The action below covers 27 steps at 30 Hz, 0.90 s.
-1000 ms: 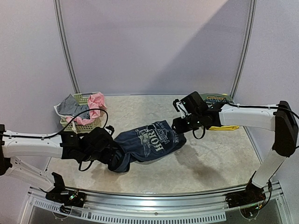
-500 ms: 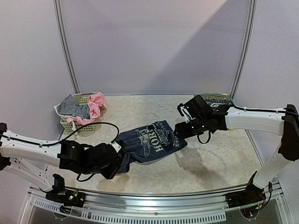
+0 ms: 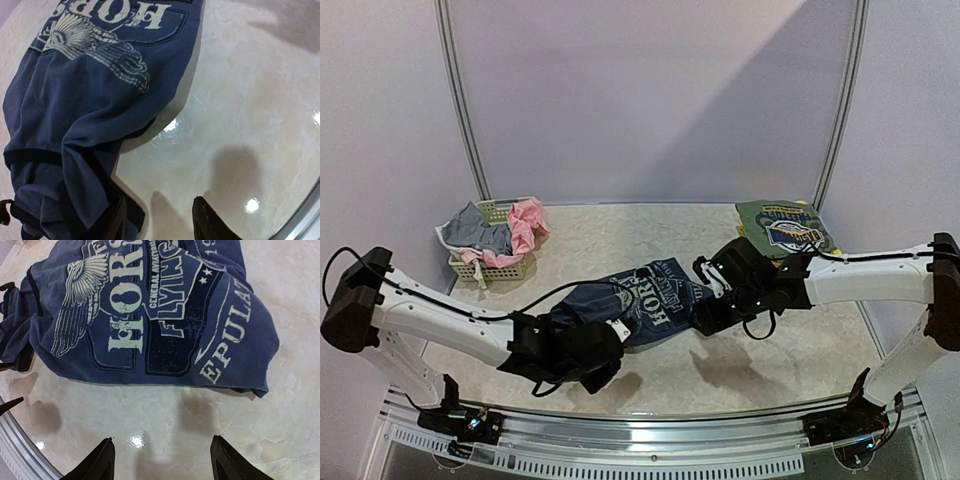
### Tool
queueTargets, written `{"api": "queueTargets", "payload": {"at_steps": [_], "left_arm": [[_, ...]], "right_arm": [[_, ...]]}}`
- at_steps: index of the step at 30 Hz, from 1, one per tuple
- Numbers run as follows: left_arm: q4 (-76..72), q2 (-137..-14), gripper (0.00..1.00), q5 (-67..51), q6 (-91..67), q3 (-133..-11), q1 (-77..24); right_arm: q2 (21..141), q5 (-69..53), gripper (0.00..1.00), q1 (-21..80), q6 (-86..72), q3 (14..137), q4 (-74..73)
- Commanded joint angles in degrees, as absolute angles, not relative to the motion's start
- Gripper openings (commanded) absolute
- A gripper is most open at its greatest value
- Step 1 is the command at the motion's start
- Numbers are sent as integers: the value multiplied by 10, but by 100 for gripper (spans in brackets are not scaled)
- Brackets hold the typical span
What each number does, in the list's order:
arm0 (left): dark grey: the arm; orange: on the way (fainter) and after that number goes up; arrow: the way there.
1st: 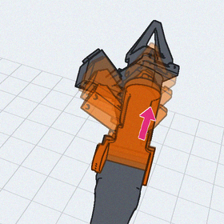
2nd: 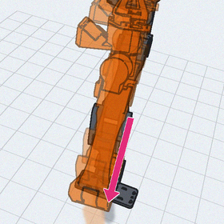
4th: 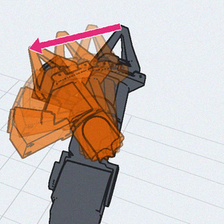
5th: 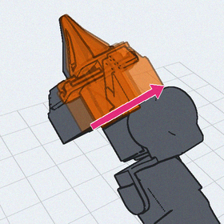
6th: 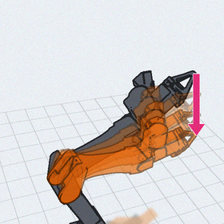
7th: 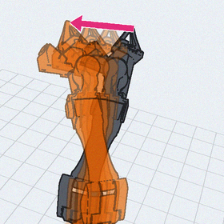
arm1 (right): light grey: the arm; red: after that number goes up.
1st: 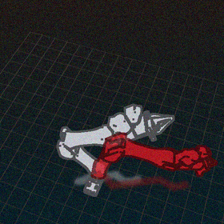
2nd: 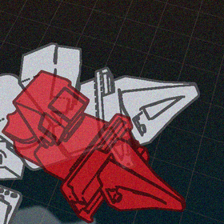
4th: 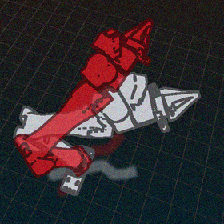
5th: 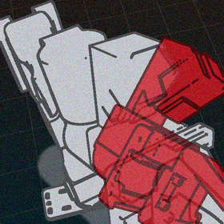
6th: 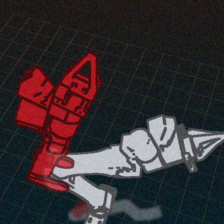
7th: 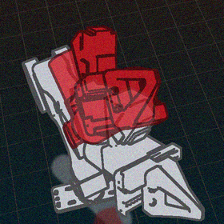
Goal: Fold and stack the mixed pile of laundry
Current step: Adjust the crumpled tank top at the center of the board.
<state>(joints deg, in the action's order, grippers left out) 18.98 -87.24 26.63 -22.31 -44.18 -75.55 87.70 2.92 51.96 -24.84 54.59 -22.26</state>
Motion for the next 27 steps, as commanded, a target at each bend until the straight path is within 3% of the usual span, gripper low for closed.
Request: {"api": "queueTargets", "payload": {"at_steps": [1,8,17,22,27], "left_arm": [[130,-929,47,281,-198,-473,-748],[96,-992,53,324,-184,-500,-724],[64,-1022,46,374,-177,-507,-695],[32,-1032,33,385,-170,-500,-682],[14,-1035,2,391,-160,-496,-678]], "right_arm": [[862,6,66,529,-259,518,-192],[858,103,69,528,-293,495,-191],[887,149,65,492,-333,483,-179],[920,144,58,469,-324,480,-135],[959,129,53,457,-311,484,-96]]}}
